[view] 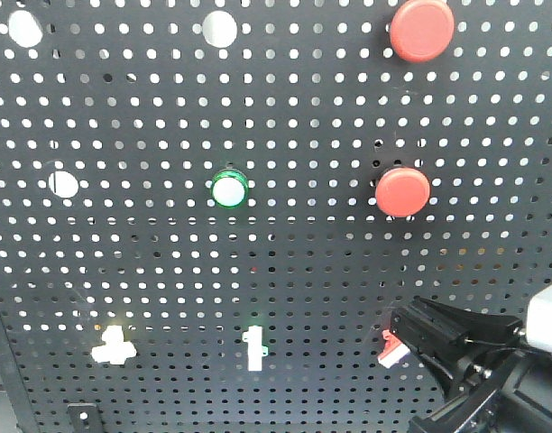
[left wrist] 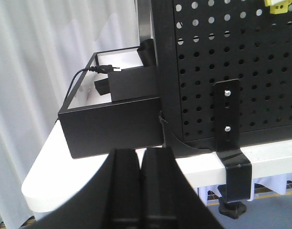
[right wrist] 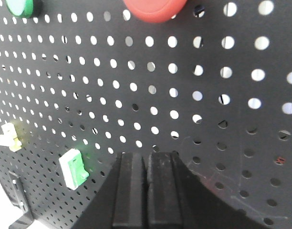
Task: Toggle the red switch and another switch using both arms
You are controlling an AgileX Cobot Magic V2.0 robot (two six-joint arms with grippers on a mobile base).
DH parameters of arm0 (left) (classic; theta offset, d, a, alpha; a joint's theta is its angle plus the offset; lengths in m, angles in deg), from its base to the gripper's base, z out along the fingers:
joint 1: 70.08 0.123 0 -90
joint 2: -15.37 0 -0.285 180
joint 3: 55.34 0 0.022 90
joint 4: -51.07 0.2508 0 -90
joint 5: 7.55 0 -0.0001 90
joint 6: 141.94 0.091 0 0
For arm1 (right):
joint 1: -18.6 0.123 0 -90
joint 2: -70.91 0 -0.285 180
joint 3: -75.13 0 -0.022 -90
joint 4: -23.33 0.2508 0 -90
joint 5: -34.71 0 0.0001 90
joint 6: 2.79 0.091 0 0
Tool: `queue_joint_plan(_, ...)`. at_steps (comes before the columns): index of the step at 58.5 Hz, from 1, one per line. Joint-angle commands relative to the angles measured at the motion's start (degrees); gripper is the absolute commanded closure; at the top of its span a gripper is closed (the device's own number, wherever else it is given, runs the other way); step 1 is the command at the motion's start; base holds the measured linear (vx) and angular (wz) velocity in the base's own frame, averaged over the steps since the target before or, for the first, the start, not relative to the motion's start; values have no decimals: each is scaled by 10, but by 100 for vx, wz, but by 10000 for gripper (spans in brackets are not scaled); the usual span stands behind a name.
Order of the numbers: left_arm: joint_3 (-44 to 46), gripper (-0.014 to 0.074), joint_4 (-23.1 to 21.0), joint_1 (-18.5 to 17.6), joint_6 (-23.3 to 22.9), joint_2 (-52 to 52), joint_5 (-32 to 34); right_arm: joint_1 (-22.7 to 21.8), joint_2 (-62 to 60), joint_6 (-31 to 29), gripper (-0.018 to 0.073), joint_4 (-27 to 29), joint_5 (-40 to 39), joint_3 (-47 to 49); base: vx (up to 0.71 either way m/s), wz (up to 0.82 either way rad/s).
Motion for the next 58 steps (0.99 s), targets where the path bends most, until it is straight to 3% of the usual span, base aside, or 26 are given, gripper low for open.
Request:
queue_joint_plan(1, -11, 594, 0, 1, -6, -3, 43, -2, -8, -5, 566, 0, -45, 18, 0, 0)
queue_joint_plan(23, -11, 594, 0, 1, -6, -3, 43, -2, -9, -19, 566, -10, -40, 18, 0, 0)
queue_joint_plan(33, -11, 594, 0, 1, -6, -3, 43, -35, -72, -91, 566, 5, 67, 16, 0, 0)
queue_joint_plan(40, -11, 594, 0, 1, -6, -3, 43, -93, -150, -122, 566, 27, 174, 16, 0, 0)
queue_joint_plan(46, -11, 594, 0, 1, -6, -3, 43, -172, -216, -157, 566, 32, 259, 7, 0, 0)
queue_joint_plan(58, -11, 594, 0, 1, -6, -3, 43, -295, -355, -169, 566, 84, 224, -145, 0, 0)
